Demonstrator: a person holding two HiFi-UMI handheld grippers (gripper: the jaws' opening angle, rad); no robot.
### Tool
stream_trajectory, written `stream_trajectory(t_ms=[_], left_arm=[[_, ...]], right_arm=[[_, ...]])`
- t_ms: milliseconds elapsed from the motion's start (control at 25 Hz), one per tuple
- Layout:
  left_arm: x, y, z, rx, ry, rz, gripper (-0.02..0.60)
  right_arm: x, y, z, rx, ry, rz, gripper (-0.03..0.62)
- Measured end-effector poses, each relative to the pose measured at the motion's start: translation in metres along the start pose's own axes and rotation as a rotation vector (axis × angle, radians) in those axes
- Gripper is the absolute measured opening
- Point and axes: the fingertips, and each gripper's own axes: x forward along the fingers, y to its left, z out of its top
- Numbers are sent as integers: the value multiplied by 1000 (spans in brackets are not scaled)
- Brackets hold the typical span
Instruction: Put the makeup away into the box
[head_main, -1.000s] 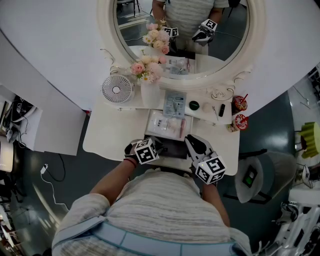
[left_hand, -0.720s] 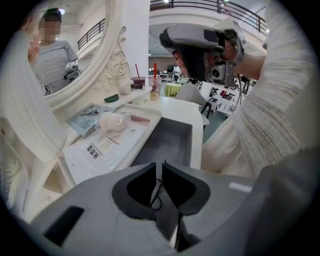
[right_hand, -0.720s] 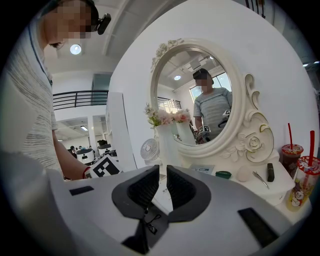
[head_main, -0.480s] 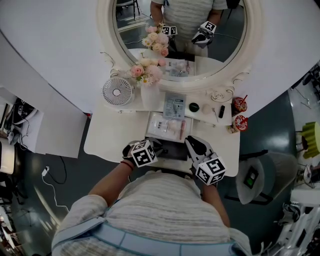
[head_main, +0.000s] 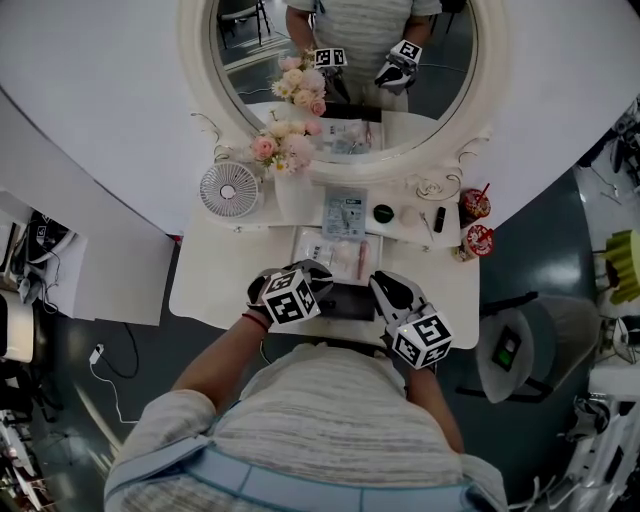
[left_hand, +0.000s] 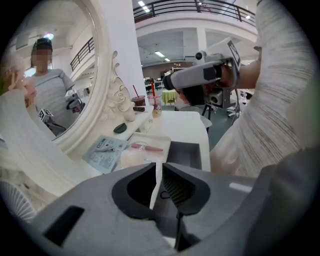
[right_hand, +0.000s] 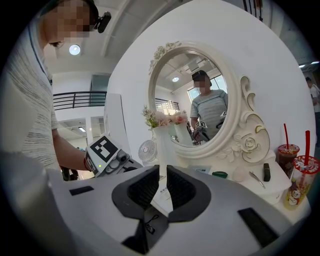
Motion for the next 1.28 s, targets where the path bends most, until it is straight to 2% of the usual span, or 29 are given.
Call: stream_trajectory(t_ms=[360,720,880,1040,1280], left_arm=[[7,33,19,176,48,21,78],[23,44,18,372,119,1,187],[33,47,20,406,131,-3,201],[44,50,21,437,152,-14,241],[58,53,20,422,174,-30,272]], right_arm=[[-5,-4,-1,3,4,-20,11],[-13,-10,-5,17,1,-54,11],[-16,-14,-7,24,1,-73,11],[-19,-17,-7,25,-1,-89,11],[-22,-20,-9,30,-2,-107,11]])
